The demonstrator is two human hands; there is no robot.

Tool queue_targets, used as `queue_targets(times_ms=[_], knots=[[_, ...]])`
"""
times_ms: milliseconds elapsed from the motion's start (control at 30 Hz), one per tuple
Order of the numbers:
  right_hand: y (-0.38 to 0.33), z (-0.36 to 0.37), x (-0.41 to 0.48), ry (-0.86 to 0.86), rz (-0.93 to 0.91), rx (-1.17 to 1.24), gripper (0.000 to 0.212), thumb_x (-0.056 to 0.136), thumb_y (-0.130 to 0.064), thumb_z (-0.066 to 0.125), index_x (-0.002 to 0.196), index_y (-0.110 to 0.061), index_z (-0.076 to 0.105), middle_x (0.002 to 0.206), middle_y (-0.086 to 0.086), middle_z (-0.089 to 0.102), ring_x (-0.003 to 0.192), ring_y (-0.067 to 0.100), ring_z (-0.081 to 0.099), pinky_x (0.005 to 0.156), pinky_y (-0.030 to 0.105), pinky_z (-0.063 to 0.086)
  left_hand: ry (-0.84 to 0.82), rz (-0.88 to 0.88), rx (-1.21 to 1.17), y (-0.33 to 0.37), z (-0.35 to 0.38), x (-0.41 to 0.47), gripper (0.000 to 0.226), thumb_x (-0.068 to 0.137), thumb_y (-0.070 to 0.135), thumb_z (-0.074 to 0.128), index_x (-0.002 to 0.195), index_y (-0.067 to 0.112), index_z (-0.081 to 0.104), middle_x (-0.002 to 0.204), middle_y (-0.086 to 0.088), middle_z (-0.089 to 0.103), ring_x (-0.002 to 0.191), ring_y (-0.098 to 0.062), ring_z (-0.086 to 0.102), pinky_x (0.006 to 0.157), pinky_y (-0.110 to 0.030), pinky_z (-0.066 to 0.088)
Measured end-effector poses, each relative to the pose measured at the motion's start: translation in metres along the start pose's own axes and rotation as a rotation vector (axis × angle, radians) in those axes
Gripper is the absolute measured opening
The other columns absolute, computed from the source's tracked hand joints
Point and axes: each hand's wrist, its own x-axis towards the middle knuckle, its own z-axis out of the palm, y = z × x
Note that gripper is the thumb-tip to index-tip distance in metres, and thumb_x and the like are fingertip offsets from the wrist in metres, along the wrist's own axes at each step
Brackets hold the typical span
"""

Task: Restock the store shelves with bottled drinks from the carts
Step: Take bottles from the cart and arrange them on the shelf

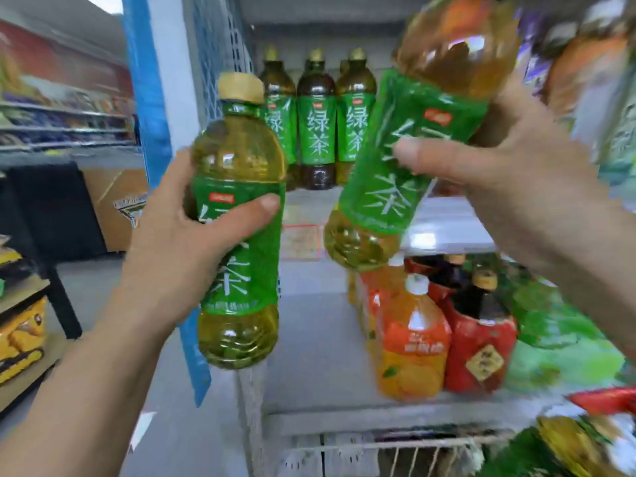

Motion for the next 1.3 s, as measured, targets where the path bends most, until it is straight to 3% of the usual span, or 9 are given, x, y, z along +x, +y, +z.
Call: queue_targets(times_ms=[67, 167, 267, 433, 733, 867, 1000, 1133, 1300], knots=[[-0.01, 0.003, 0.024, 0.017, -0.079, -0.028, 0.062, 0.071, -0.011, 0.08, 0.125, -0.009, 0.049, 0.11, 0.006, 0.07, 0.104, 0.027, 0.067, 0.09, 0.05, 0.054, 0.017, 0.021, -0.005, 0.006, -0.009, 0.016, 0.044, 0.061, 0.04, 0.078, 0.103, 0.035, 0.064, 0.094, 0.003, 0.071, 0.092, -0.035, 0.07, 0.087, -0.061, 0.053], [-0.008, 0.017, 0.057, 0.055, -0.119, -0.091, 0.064, 0.072, -0.009, 0.081, 0.125, -0.009, 0.046, 0.106, -0.001, 0.07, 0.099, 0.012, 0.068, 0.085, 0.029, 0.055, 0.033, 0.027, -0.012, 0.008, -0.019, 0.034, 0.043, 0.062, 0.041, 0.076, 0.103, 0.034, 0.063, 0.09, 0.001, 0.068, 0.085, -0.033, 0.068, 0.083, -0.06, 0.055], [0.018, 0.039, 0.084, 0.055, -0.042, -0.139, 0.07, 0.067, -0.011, 0.085, 0.12, -0.012, 0.039, 0.105, 0.0, 0.069, 0.096, 0.012, 0.069, 0.086, 0.033, 0.056, 0.053, 0.015, -0.016, 0.004, -0.023, 0.047, 0.04, 0.064, 0.04, 0.077, 0.101, 0.033, 0.061, 0.087, -0.001, 0.069, 0.084, -0.041, 0.07, 0.075, -0.06, 0.057], [0.06, 0.066, 0.116, 0.057, 0.136, -0.081, 0.064, 0.07, -0.017, 0.084, 0.118, -0.014, 0.041, 0.104, 0.002, 0.067, 0.094, 0.013, 0.068, 0.085, 0.036, 0.057, 0.057, -0.02, -0.005, -0.004, -0.028, 0.055, 0.043, 0.069, 0.033, 0.078, 0.107, 0.029, 0.059, 0.087, -0.002, 0.07, 0.083, -0.041, 0.071, 0.064, -0.045, 0.059], [0.106, 0.092, 0.152, -0.098, 0.258, -0.138, 0.074, 0.075, -0.031, 0.08, 0.136, -0.024, 0.039, 0.115, 0.0, 0.065, 0.101, 0.017, 0.065, 0.093, 0.039, 0.052, 0.057, 0.009, 0.062, -0.01, -0.03, 0.056, 0.043, 0.06, 0.043, 0.075, 0.1, 0.039, 0.062, 0.091, -0.001, 0.073, 0.082, -0.034, 0.073, 0.063, -0.042, 0.059], [0.116, 0.088, 0.15, -0.237, 0.359, -0.253, 0.064, 0.075, -0.022, 0.079, 0.128, -0.024, 0.044, 0.11, 0.0, 0.064, 0.1, 0.02, 0.064, 0.088, 0.041, 0.055, 0.058, 0.025, 0.091, -0.011, -0.03, 0.056, 0.044, 0.061, 0.042, 0.075, 0.102, 0.035, 0.062, 0.094, -0.005, 0.072, 0.084, -0.038, 0.072, 0.068, -0.048, 0.06], [0.125, 0.093, 0.16, -0.229, 0.373, -0.334, 0.064, 0.069, -0.03, 0.084, 0.119, -0.014, 0.048, 0.107, 0.005, 0.064, 0.095, 0.025, 0.065, 0.082, 0.045, 0.058, 0.085, 0.024, 0.106, -0.013, -0.029, 0.057, 0.04, 0.06, 0.042, 0.075, 0.098, 0.039, 0.064, 0.092, -0.004, 0.072, 0.082, -0.037, 0.072, 0.066, -0.048, 0.059], [0.136, 0.099, 0.165, -0.194, 0.33, -0.405, 0.063, 0.067, -0.04, 0.084, 0.114, -0.011, 0.054, 0.105, 0.004, 0.065, 0.094, 0.023, 0.063, 0.085, 0.041, 0.055, 0.095, 0.014, 0.082, -0.015, -0.028, 0.057, 0.034, 0.065, 0.029, 0.077, 0.094, 0.04, 0.064, 0.086, -0.001, 0.073, 0.071, -0.029, 0.074, 0.056, -0.038, 0.058], [0.137, 0.098, 0.161, -0.207, 0.313, -0.44, 0.066, 0.076, -0.042, 0.078, 0.122, -0.008, 0.045, 0.112, 0.006, 0.059, 0.102, 0.024, 0.058, 0.084, 0.033, 0.048, 0.091, 0.007, 0.107, -0.012, -0.026, 0.055, 0.037, 0.062, 0.036, 0.075, 0.097, 0.039, 0.064, 0.088, -0.001, 0.073, 0.075, -0.028, 0.073, 0.058, -0.036, 0.058]])
